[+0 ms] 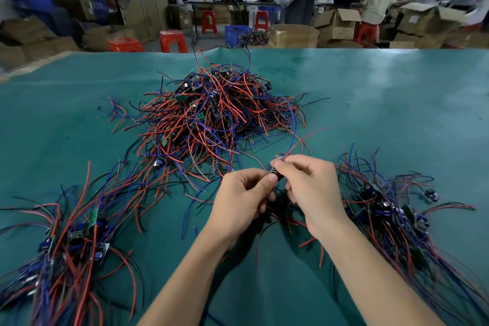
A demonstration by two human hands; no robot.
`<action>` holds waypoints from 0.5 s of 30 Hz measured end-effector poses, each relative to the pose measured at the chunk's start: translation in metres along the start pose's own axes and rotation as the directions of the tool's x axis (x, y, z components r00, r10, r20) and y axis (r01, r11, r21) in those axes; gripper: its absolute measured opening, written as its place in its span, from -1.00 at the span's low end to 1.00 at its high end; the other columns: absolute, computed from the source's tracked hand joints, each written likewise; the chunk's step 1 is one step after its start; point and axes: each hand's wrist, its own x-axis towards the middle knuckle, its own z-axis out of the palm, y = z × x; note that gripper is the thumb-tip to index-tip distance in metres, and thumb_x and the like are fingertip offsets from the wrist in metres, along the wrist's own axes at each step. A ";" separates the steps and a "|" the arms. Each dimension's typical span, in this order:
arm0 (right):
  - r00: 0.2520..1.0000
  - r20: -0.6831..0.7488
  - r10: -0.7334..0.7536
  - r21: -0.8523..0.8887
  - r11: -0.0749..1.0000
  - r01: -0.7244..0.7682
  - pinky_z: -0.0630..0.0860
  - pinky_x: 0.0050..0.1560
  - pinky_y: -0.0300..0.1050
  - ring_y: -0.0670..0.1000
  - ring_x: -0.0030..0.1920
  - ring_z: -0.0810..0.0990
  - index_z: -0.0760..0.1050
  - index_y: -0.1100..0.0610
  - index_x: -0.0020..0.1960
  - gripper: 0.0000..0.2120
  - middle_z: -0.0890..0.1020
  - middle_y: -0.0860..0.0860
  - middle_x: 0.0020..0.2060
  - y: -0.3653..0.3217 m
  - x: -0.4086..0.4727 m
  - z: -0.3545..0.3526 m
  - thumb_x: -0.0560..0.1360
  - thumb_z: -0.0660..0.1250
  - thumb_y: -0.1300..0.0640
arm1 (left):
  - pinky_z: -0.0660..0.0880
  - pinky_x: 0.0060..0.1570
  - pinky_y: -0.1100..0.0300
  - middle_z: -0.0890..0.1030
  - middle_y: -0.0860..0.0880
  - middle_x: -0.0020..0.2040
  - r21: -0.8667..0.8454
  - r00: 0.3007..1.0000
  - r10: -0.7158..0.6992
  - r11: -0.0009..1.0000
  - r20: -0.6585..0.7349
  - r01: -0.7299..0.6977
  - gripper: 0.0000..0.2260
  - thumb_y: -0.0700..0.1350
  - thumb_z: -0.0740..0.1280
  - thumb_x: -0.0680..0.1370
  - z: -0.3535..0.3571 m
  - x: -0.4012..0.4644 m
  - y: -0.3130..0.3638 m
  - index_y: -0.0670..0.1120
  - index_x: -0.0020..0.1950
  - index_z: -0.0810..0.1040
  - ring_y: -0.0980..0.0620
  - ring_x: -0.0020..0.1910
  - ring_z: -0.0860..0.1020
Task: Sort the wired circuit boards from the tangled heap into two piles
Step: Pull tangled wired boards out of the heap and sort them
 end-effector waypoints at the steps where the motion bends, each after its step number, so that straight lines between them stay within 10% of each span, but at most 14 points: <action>1: 1.000 0.001 -0.016 -0.010 1.000 0.016 0.28 -0.32 -0.15 -0.08 -0.45 0.37 0.71 0.05 -0.19 -0.86 0.49 -0.15 -0.54 0.000 0.001 -0.001 0.41 0.47 -0.01 | 0.21 -0.57 0.35 0.54 -0.01 -0.42 -0.033 1.000 -0.013 0.999 0.009 0.013 -0.80 -0.13 0.34 0.61 0.000 0.000 0.002 -0.15 -0.17 0.63 0.13 -0.55 0.31; 11: 0.849 -0.216 -0.482 -0.495 0.804 0.331 0.40 -0.11 -0.10 -0.07 -0.28 0.48 0.65 0.12 -0.18 -0.82 0.56 -0.03 -0.26 -0.005 0.024 -0.043 0.54 0.42 0.05 | 0.08 -0.60 0.38 0.40 0.01 -0.49 -0.111 0.978 -0.062 0.990 0.199 0.085 -0.77 -0.14 0.25 0.66 0.004 -0.003 0.009 -0.19 -0.07 0.65 0.16 -0.62 0.15; 15: 0.776 -0.492 -0.395 -0.317 0.911 0.263 0.58 -0.02 0.22 0.24 -0.16 0.64 0.63 -0.01 -0.10 -0.82 0.65 0.14 -0.15 -0.009 0.040 -0.068 0.51 0.36 -0.10 | 0.08 -0.60 0.38 0.36 0.02 -0.46 -0.143 0.963 -0.052 0.985 0.266 0.092 -0.77 -0.13 0.23 0.66 0.006 -0.005 0.010 -0.18 -0.07 0.62 0.18 -0.61 0.13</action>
